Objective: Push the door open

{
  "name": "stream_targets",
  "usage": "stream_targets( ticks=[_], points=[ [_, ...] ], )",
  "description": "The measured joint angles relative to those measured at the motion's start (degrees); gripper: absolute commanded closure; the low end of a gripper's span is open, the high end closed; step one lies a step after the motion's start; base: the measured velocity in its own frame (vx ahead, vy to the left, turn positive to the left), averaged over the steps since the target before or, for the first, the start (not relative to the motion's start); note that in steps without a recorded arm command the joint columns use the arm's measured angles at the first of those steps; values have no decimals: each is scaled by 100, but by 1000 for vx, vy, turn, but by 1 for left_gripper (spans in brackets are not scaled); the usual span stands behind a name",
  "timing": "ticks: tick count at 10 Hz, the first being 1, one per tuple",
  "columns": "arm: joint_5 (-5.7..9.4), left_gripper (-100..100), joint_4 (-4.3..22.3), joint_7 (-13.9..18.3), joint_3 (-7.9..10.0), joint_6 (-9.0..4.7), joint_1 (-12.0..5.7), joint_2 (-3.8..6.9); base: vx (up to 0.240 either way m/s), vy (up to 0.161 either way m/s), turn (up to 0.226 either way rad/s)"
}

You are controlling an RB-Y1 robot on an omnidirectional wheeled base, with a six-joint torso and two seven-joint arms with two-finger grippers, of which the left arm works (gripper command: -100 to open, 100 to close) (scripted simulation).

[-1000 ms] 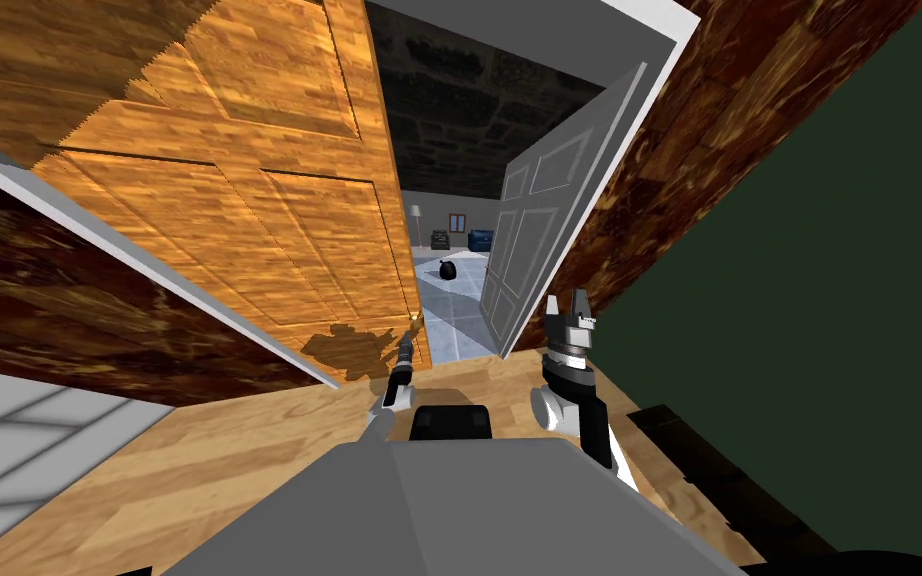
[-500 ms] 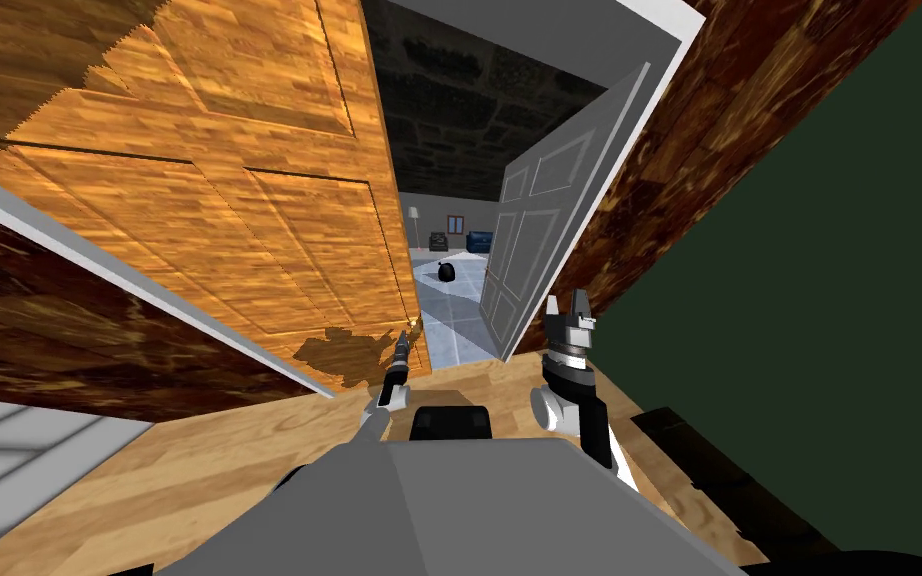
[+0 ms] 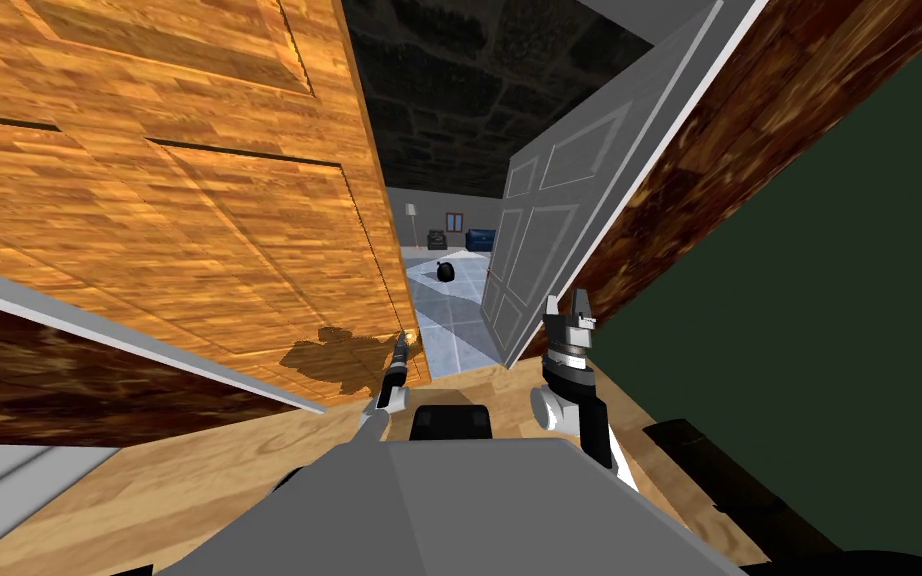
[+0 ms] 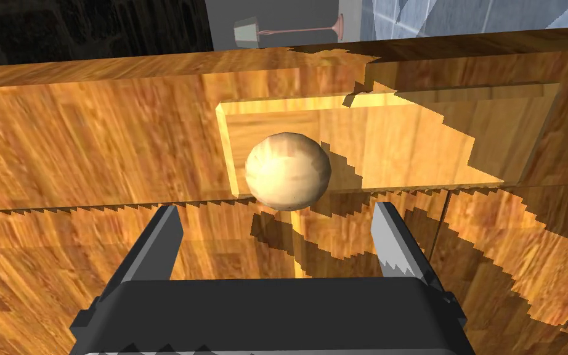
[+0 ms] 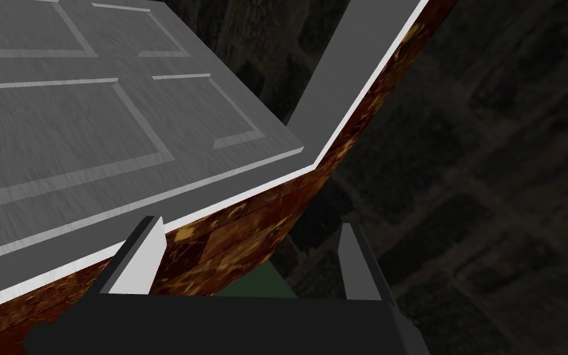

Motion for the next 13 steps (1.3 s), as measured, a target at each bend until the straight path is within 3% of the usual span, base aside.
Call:
stream_targets(
  ticks=[1, 2, 8, 10, 12, 13],
  points=[
    [9, -100, 54, 1, 14, -24, -28, -76, 69, 11, 2],
    [9, 100, 60, 1, 13, -38, -30, -89, -15, -4, 1],
    [9, 100, 66, 0, 15, -8, -18, -77, 7, -3, -16],
    [92, 100, -206, -92, 72, 140, 203, -72, 125, -8, -22],
    [198, 100, -5, -127, 175, 57, 62, 39, 163, -10, -65],
    [250, 100, -74, -158, 219, 70, 107, 76, 187, -4, -44]
  ],
)
